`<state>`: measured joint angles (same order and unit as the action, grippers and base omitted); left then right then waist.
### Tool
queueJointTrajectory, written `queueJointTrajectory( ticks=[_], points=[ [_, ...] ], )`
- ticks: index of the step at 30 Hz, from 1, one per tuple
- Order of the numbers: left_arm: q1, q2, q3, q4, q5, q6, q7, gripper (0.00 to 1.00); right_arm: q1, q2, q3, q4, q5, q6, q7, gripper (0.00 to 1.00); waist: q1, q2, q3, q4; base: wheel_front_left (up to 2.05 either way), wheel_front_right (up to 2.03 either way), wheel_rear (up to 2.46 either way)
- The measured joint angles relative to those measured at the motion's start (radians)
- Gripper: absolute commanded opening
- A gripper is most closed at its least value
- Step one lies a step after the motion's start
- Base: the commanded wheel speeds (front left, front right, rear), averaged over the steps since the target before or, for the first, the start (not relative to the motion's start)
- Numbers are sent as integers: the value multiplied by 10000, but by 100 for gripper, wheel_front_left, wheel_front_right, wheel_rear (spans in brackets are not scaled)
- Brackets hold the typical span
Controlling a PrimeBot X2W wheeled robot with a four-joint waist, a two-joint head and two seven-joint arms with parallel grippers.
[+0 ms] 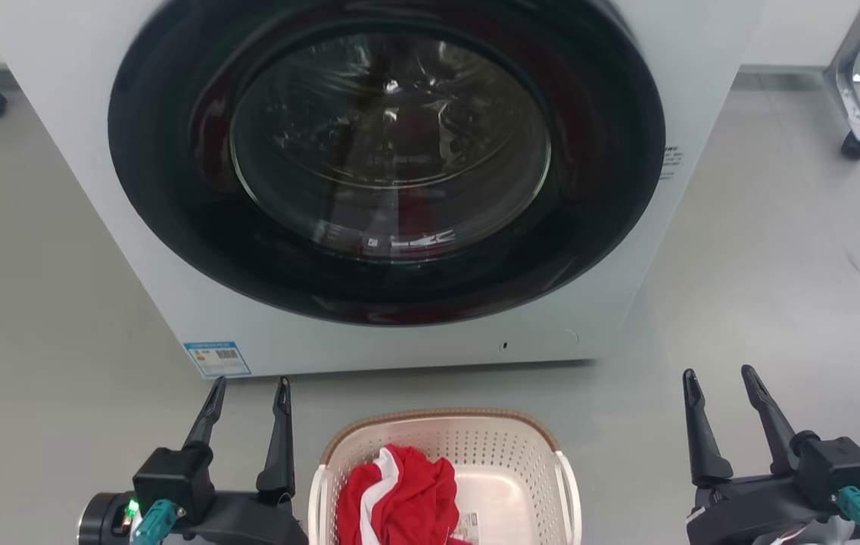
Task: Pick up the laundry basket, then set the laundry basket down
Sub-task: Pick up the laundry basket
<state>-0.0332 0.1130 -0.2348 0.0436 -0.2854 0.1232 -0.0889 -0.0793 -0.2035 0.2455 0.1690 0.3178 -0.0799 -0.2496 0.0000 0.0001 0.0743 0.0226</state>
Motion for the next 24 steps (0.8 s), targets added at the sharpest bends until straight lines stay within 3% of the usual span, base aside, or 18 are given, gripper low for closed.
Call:
queueJointTrajectory(
  ticks=[24],
  points=[
    [-1821, -153, -84, 443, -159, -366, 359, 100, -1595, 171, 383, 63, -138, 100, 391, 100, 2, 1, 3000, 72, 0, 0, 0]
  ],
)
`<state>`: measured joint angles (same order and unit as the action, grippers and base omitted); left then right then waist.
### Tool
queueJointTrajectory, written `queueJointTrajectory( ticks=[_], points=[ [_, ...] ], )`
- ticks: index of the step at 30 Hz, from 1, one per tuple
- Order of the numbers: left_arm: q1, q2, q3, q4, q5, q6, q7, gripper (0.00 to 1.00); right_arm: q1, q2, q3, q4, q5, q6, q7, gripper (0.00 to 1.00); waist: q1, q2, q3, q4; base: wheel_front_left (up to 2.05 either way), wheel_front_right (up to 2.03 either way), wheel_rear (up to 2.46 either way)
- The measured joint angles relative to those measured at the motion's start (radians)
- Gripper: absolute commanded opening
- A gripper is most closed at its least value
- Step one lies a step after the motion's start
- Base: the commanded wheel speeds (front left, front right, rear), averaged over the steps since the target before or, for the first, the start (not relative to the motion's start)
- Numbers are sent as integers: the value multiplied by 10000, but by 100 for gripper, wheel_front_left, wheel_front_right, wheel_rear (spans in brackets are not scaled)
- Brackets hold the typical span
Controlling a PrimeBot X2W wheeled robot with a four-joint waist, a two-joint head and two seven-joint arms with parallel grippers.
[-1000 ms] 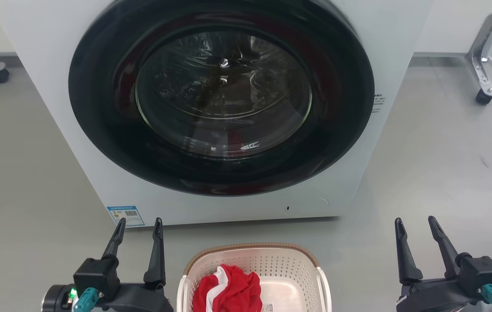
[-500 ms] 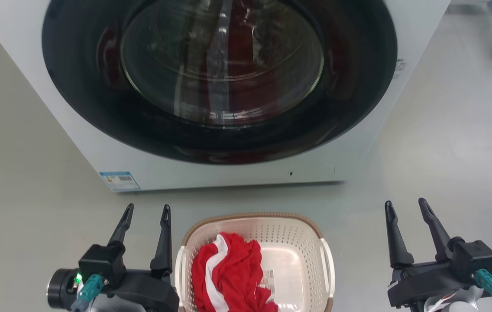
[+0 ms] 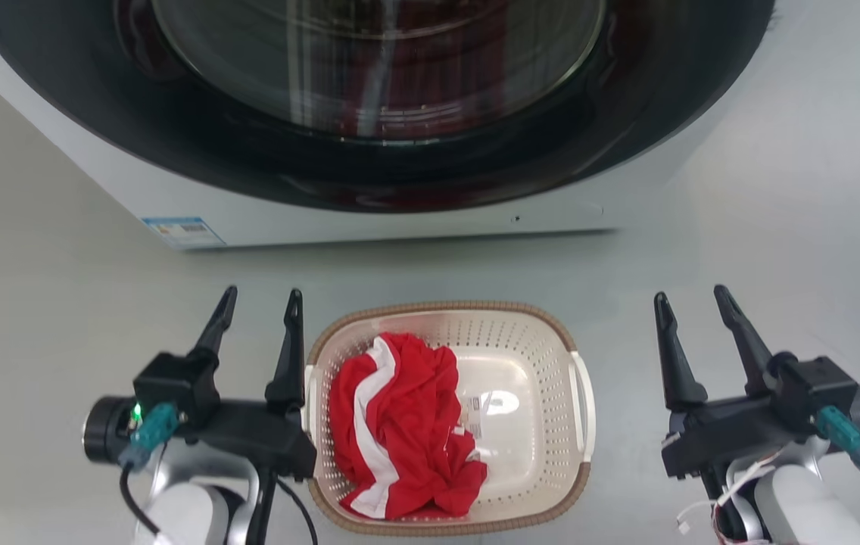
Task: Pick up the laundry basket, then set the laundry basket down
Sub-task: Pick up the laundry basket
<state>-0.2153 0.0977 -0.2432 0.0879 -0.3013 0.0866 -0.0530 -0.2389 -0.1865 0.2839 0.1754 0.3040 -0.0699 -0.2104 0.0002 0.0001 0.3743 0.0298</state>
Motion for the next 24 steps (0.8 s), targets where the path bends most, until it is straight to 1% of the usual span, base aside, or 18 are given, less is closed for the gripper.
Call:
queueJointTrajectory(
  ticks=[3, 7, 15, 16, 24],
  points=[
    [-548, -2, 27, 314, -40, -88, 113, 100, -407, 12, -2, 196, -12, 86, 128, 100, 0, 0, 418, 0, 0, 0, 0],
    [-1255, 19, 58, 880, -115, -257, 320, 100, -997, 36, 19, 552, -15, 107, 286, 100, 0, 0, 980, 1, 0, 0, 0],
    [-2488, 236, 146, 2372, -188, -616, 706, 100, -2272, 278, 242, 1329, -61, 267, 602, 100, 0, 1, 2104, -24, 0, 0, 0],
    [-2693, 276, 119, 2765, -188, -731, 786, 100, -2526, 336, 301, 1582, -71, 303, 656, 100, 0, 1, 2386, -44, 0, 0, 0],
    [-3179, 242, -65, 4282, -222, -1147, 819, 100, -2946, 566, 564, 2646, -148, 458, 686, 100, -1, 1, 3377, -137, 0, 0, 0]
  ],
)
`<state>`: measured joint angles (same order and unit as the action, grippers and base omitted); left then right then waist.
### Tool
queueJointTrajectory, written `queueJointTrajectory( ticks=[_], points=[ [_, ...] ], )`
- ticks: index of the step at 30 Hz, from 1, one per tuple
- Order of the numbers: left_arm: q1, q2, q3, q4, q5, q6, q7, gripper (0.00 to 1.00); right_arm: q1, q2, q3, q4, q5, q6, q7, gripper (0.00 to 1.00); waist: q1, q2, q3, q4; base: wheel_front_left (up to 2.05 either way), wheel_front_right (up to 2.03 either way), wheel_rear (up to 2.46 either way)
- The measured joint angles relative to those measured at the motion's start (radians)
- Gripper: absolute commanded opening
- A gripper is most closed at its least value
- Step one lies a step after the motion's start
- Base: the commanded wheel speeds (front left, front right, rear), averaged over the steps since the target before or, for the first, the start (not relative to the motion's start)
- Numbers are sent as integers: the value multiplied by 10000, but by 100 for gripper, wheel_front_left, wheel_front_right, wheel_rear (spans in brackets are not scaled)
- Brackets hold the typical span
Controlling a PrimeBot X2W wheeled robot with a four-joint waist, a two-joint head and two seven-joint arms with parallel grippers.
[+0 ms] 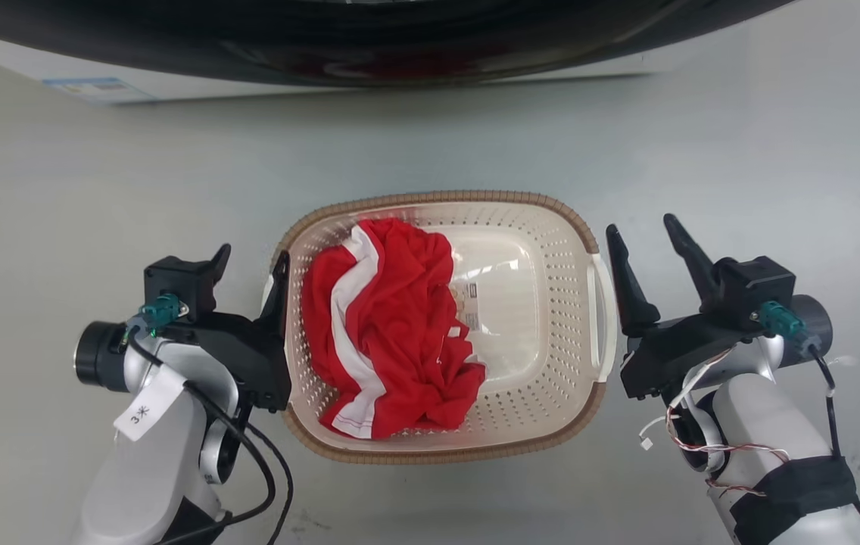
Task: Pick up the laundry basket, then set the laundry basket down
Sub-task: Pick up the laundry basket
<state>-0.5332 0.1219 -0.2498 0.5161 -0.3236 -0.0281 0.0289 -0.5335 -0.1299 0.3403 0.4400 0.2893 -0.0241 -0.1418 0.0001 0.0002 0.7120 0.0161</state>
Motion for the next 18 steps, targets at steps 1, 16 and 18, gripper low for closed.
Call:
queueJointTrajectory(
  ticks=[1, 16, 18],
  points=[
    [-14, -15, -17, 176, -6, -36, 0, 100, -33, 19, 13, 134, 0, 48, 0, 100, 1, 0, 104, -12, 0, 0, 0],
    [-685, -109, -71, 2357, -176, -431, -253, 100, -402, 301, 454, 1755, -33, 244, -61, 100, -1, -1, 1110, -146, 0, 0, 0],
    [-757, -113, -71, 2495, -240, -435, -268, 100, -444, 314, 462, 1860, -33, 244, -65, 100, -1, 0, 1157, -151, 0, 0, 0]
  ],
)
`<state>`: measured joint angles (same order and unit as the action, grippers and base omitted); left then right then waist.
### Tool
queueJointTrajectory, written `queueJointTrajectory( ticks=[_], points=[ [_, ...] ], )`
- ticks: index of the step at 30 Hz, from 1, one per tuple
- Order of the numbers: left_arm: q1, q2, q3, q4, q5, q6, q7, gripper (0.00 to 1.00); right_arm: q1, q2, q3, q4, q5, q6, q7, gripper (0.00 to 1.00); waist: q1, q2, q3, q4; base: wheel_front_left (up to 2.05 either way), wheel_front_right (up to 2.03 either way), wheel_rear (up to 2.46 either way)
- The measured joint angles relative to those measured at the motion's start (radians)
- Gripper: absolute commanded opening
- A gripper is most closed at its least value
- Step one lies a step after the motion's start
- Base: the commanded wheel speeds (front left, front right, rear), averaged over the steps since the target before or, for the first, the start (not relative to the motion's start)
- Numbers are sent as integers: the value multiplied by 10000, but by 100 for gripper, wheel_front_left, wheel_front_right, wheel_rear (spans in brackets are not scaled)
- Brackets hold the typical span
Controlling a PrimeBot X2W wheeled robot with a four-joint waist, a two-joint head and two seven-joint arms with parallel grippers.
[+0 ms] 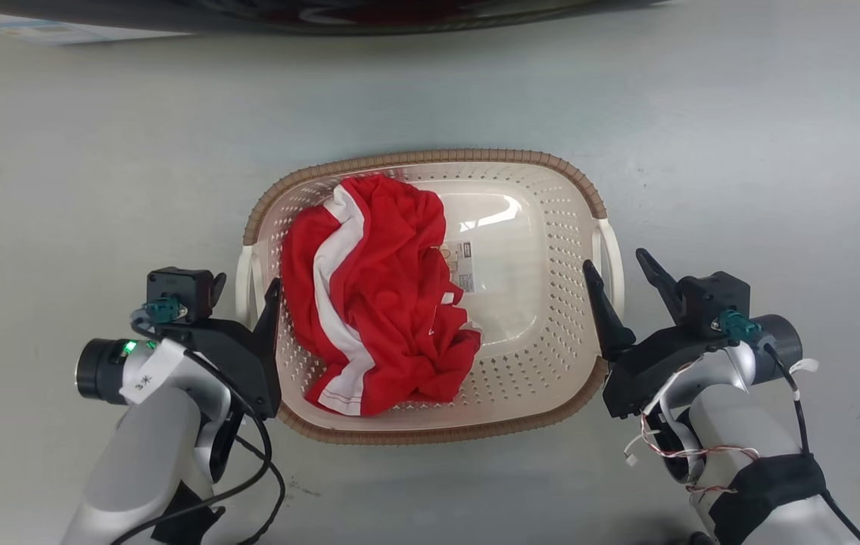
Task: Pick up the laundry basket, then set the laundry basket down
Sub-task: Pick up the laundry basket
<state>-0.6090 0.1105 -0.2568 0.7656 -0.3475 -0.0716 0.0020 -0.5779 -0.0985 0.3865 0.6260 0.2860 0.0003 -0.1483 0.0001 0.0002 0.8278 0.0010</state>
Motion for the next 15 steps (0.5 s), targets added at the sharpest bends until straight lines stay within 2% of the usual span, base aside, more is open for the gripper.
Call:
queueJointTrajectory(
  ticks=[15],
  points=[
    [-1263, -245, -92, 1574, -282, -341, 96, 100, -1081, 155, 311, 1488, 6, 272, 268, 100, 0, 0, 517, 77, 0, 0, 0]
  ],
)
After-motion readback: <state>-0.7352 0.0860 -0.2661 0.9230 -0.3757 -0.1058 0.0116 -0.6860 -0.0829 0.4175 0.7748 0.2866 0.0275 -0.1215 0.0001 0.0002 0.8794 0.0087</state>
